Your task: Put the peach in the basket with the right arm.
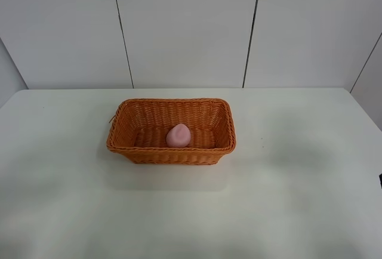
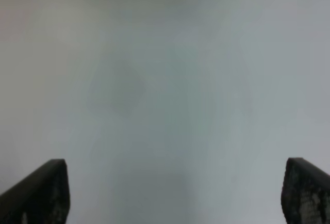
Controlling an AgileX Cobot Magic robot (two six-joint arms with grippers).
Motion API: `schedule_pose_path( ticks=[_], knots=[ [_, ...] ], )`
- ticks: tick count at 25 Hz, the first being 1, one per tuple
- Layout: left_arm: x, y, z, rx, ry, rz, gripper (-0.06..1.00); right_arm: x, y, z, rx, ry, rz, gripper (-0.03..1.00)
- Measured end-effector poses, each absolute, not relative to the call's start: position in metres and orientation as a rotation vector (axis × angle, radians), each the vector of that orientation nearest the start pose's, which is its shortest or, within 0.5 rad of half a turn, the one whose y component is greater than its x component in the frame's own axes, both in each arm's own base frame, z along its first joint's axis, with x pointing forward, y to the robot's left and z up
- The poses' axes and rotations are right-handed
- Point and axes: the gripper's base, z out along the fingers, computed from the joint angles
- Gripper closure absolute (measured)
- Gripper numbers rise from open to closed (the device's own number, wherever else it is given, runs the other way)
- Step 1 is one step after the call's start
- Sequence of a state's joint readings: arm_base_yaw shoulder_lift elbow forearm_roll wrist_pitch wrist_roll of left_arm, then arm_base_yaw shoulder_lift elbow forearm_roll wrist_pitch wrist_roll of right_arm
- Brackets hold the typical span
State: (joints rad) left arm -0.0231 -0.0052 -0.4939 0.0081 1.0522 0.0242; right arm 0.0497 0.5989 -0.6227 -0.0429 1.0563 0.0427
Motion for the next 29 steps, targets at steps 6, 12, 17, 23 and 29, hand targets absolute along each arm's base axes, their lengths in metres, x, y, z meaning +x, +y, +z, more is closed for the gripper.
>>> schedule_pose_path(
  ticks=[6,12,17,23,29],
  knots=[
    [-0.005,0.001,0.276,0.048,2.036,0.010,-0.04,0.036,-0.002,0.276,-0.013,2.259,-0.004,0.33],
    [-0.005,0.001,0.276,0.048,2.036,0.010,-0.04,0.009,-0.003,0.278,-0.008,2.089,0.009,0.33],
    [-0.005,0.001,0.276,0.048,2.036,0.010,-0.04,-0.003,-0.003,0.278,-0.006,2.014,0.013,0.33],
    [-0.005,0.001,0.276,0.048,2.036,0.010,-0.04,-0.003,-0.003,0.278,-0.009,2.015,0.014,0.33],
    [-0.005,0.001,0.276,0.048,2.036,0.010,-0.04,-0.003,-0.003,0.278,-0.009,2.015,0.014,0.33]
  ],
)
